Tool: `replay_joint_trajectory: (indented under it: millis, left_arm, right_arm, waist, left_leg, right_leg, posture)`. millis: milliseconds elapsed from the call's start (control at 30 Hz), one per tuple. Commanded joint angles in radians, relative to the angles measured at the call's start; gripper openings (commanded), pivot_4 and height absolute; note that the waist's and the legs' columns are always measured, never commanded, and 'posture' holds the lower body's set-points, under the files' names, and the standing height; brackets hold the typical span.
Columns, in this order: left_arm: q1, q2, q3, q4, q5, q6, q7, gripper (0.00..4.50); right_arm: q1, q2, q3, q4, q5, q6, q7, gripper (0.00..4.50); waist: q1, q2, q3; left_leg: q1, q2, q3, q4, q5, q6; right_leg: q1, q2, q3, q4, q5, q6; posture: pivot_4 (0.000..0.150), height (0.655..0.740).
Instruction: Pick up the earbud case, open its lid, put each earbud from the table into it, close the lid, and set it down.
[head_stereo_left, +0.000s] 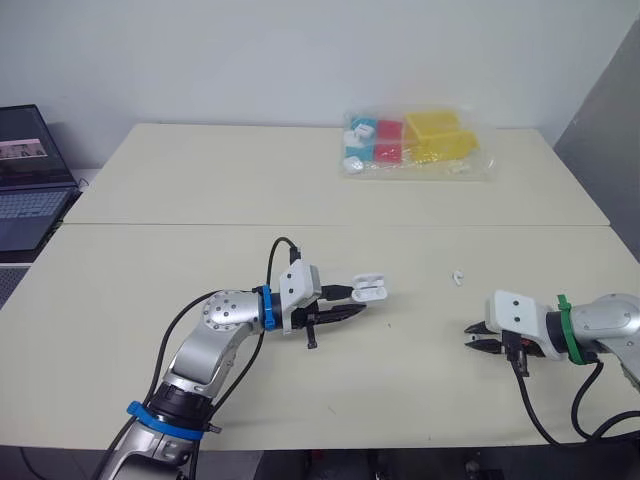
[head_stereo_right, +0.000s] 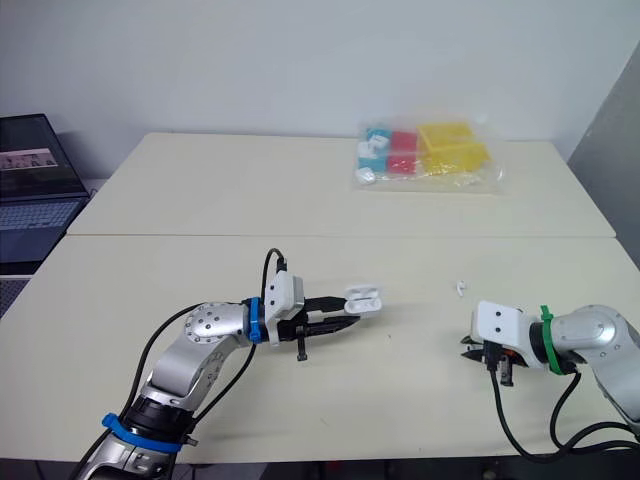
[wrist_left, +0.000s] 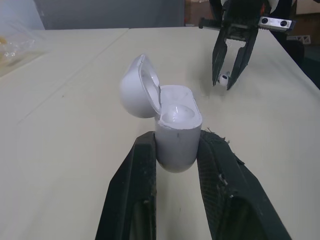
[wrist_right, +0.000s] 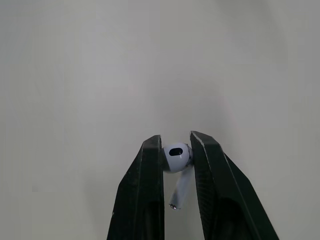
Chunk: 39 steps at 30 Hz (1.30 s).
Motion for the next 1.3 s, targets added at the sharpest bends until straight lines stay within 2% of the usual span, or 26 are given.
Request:
replay_joint_trajectory:
  millis: [33,200,467,800,1067,1200,1300]
  left_arm:
    - [-0.002,0.003,0.015,-0.059,-0.009,0.004,0.014,0.78]
    - [0.012,0.01,0.017,-0.089,-0.011,0.02,0.024,0.78]
    - [0.046,0.02,0.02,-0.131,-0.016,0.033,0.037,0.78]
    - [0.047,0.018,0.017,-0.133,-0.015,0.038,0.037,0.78]
    - [0.047,0.011,0.014,-0.117,-0.009,0.029,0.04,0.78]
    - [0.039,-0.003,0.008,-0.105,-0.003,0.027,0.049,0.78]
    - [0.035,-0.01,0.003,-0.1,0.002,0.025,0.052,0.78]
  right_arm:
    - [-0.065,0.001,0.036,0.08,-0.044,-0.062,0.06,0.44]
    - [-0.132,0.012,0.086,0.184,-0.092,-0.128,0.122,0.44]
    - [-0.142,0.005,0.085,0.225,-0.095,-0.164,0.191,0.44]
    - [-0.131,-0.011,0.042,0.199,-0.083,-0.168,0.198,3.67]
    - [-0.007,-0.107,-0.173,-0.03,0.078,0.075,0.194,3.7]
    - [0.044,-0.103,-0.182,-0.18,0.031,0.31,0.043,3.7]
    - [0.038,-0.105,-0.141,-0.215,0.007,0.364,0.006,3.7]
  waist:
    - [0.001,0.0,0.0]
    - [0.002,0.0,0.0]
    - [0.003,0.0,0.0]
    - [0.003,0.0,0.0]
    - [0.005,0.001,0.001]
    - [0.005,0.001,0.001]
    - [0.003,0.001,0.001]
  left_leg:
    - [0.0,0.0,0.0,0.0,0.0,0.0]
    - [0.0,0.0,0.0,0.0,0.0,0.0]
    - [0.0,0.001,-0.001,0.0,0.0,0.0]
    - [0.0,0.0,0.0,0.0,0.0,0.0]
    - [0.0,0.001,-0.001,0.0,0.0,0.0]
    - [0.001,0.001,-0.001,0.0,0.0,0.0]
    - [0.001,0.001,0.0,0.001,0.0,0.0]
  right_leg:
    - [0.0,0.0,0.0,0.0,0.0,0.0]
    - [0.0,0.0,0.0,0.0,0.0,0.0]
    - [0.0,-0.002,0.0,0.001,0.0,0.0]
    - [0.0,-0.002,0.0,0.001,0.0,0.0]
    - [0.0,-0.003,0.0,0.001,0.0,0.0]
    - [0.001,-0.003,0.0,0.001,0.0,0.0]
    - [0.0,-0.003,0.0,0.002,0.0,0.0]
  posture:
    - [0.15,0.74]
    - [0.15,0.74]
    - [0.15,0.74]
    - [0.15,0.74]
    - [0.15,0.74]
    - [0.15,0.74]
    - [0.15,0.74]
